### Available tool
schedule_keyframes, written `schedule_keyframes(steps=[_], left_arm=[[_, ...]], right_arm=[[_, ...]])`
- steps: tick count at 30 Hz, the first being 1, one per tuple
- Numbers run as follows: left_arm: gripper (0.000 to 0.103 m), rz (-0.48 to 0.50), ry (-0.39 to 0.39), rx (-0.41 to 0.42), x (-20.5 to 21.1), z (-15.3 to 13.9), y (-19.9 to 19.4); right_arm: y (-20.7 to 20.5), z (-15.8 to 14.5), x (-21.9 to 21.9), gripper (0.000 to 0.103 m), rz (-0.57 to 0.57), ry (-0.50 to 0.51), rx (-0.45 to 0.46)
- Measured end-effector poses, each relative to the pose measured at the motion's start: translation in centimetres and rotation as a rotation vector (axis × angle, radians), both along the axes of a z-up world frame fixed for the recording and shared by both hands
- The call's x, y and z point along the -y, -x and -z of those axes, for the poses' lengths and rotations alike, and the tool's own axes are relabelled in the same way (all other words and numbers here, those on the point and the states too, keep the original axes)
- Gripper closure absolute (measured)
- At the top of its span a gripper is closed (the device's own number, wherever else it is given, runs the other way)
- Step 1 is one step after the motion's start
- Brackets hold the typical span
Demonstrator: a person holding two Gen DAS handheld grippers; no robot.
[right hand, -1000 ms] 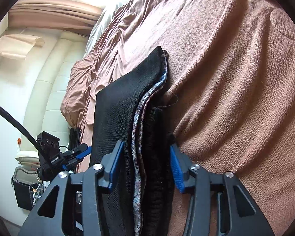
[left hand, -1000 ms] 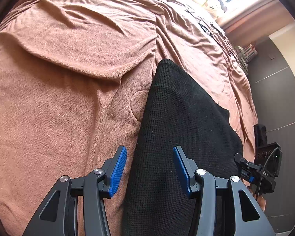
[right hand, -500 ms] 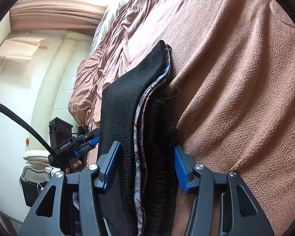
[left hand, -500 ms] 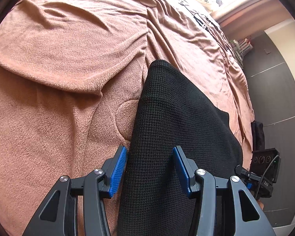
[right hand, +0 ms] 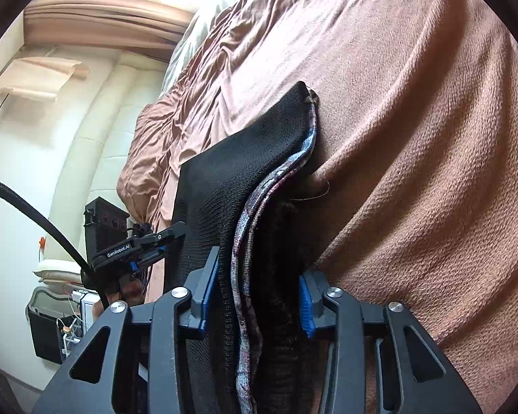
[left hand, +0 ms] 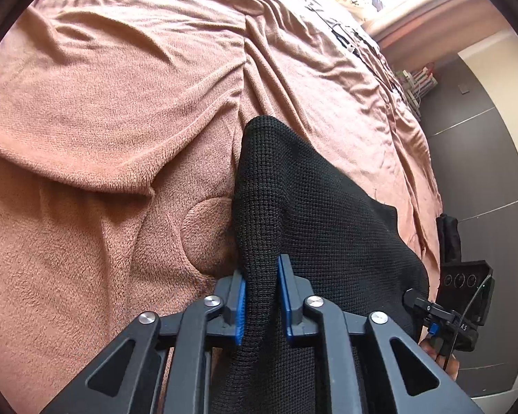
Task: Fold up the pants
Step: 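Grasp the folded black shorts' end with both grippers, then lift the folded shorts with both grippers and carry them toward the nightstand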
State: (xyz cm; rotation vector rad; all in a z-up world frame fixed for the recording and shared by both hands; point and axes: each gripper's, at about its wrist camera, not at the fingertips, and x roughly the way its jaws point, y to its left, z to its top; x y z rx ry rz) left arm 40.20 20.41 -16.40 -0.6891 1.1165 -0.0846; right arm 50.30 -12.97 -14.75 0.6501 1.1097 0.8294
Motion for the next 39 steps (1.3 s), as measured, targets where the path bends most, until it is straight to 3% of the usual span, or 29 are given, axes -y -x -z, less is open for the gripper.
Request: schedule_keyframes(steps=[25, 39], left_arm=[[0.094, 0.027, -0.081, 0.277, 3.8, -11.2, 5.1], [0.095, 0.076, -0.108, 0.41, 7.9, -17.6, 7.7]], right_arm=[[11.3, -9.4, -1.7, 0.076, 0.047, 0.13, 0.412], [19.1, -13.3, 4.0, 0.076, 0.107, 0.132, 0.596]])
